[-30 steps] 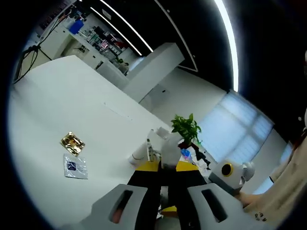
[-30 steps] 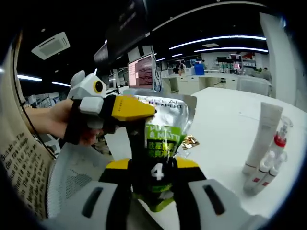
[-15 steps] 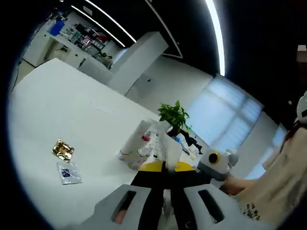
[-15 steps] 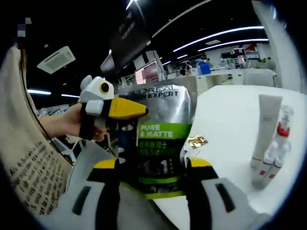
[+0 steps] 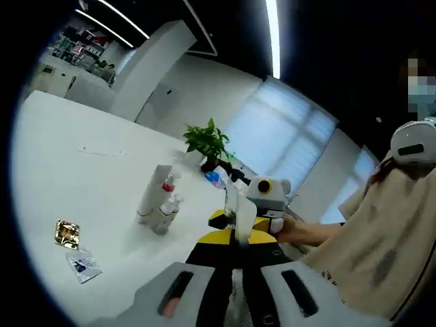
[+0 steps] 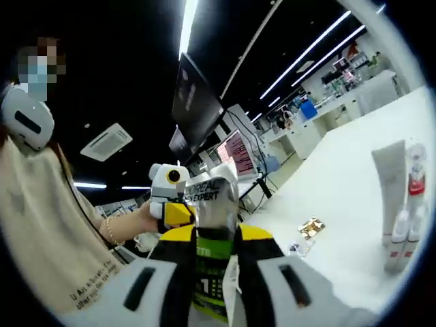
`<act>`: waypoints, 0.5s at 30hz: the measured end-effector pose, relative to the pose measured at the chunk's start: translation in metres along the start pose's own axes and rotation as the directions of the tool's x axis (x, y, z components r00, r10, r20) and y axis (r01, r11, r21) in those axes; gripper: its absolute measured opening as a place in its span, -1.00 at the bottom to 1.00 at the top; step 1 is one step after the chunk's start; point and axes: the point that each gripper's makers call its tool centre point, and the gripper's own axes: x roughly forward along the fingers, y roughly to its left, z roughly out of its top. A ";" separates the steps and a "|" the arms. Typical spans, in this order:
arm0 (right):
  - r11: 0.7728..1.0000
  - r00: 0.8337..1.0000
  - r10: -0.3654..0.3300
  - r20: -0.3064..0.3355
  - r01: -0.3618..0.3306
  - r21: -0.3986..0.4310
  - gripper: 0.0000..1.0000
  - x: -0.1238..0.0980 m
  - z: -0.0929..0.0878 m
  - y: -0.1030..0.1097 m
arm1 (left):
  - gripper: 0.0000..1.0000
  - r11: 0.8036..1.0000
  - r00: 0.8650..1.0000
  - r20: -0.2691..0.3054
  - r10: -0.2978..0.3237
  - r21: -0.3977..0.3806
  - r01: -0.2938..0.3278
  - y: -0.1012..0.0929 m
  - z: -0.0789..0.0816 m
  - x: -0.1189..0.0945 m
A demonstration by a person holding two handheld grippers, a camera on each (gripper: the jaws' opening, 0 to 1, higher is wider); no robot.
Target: Arrange the skincare products in the storage area until every visible bottle or jar stands upright without overlapping.
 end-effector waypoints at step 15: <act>0.942 0.942 0.047 0.332 -0.152 0.300 -0.98 -0.010 0.048 0.016 | -0.74 0.999 0.991 0.131 -0.018 0.030 0.015 -0.006 0.013 0.007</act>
